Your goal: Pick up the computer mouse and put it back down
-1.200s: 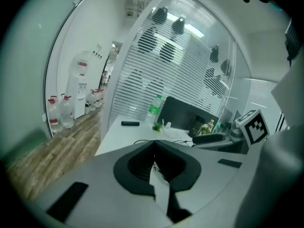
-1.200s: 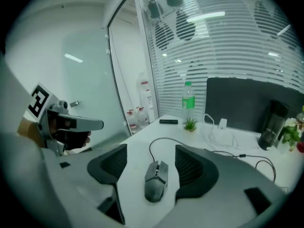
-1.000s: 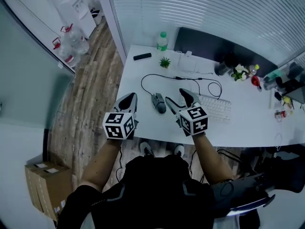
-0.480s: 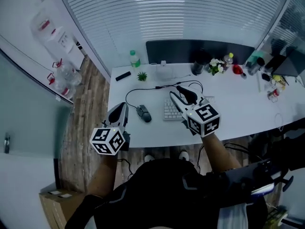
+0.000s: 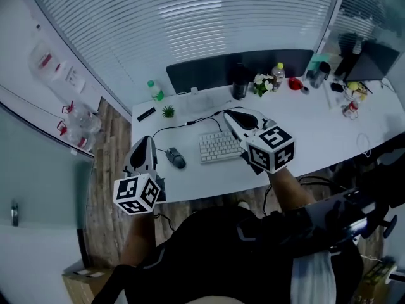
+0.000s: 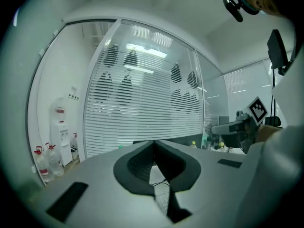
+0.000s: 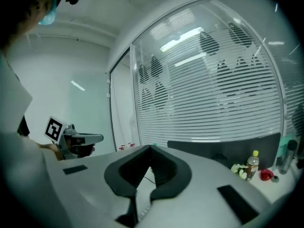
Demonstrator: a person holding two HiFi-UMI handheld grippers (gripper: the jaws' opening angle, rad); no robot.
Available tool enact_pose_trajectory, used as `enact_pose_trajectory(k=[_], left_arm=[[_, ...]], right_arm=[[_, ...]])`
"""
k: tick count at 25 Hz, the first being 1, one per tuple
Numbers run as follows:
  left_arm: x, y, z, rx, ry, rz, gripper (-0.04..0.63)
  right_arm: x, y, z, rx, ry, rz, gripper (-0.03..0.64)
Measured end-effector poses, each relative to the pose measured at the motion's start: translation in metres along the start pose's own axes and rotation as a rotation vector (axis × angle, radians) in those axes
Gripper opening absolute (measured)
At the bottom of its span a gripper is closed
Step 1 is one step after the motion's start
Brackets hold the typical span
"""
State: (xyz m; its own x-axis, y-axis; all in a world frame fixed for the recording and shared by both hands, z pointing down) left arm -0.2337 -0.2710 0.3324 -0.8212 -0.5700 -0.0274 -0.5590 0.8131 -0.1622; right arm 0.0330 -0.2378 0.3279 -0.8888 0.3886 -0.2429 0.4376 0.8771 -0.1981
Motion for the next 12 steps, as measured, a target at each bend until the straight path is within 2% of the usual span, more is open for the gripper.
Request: enact_pose_trajectory(k=[6,12], left_arm=[[-0.018,0.007,0.012,0.011,-0.071,0.047,0.03],[-0.015,0.0,0.013,0.024,-0.074,0.083,0.029]], right_arm=[[-0.014,0.003,0.0,0.037,-0.023,0.011,0.0],[-0.022,0.004,0.005,0.013,-0.001,-0.002,-0.002]])
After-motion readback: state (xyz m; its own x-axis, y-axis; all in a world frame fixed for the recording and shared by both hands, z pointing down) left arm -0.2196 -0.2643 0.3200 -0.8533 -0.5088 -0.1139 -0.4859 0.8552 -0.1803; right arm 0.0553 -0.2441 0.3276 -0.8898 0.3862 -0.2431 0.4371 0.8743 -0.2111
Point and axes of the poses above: the fingertips, and each gripper's own axes: y backward along the fingers, x to its left, z out of its top, the point moved 5 cm from there along y, backward along the fingers, and after that the axes turned 6 degrees about -y, right-handed, at the moved point
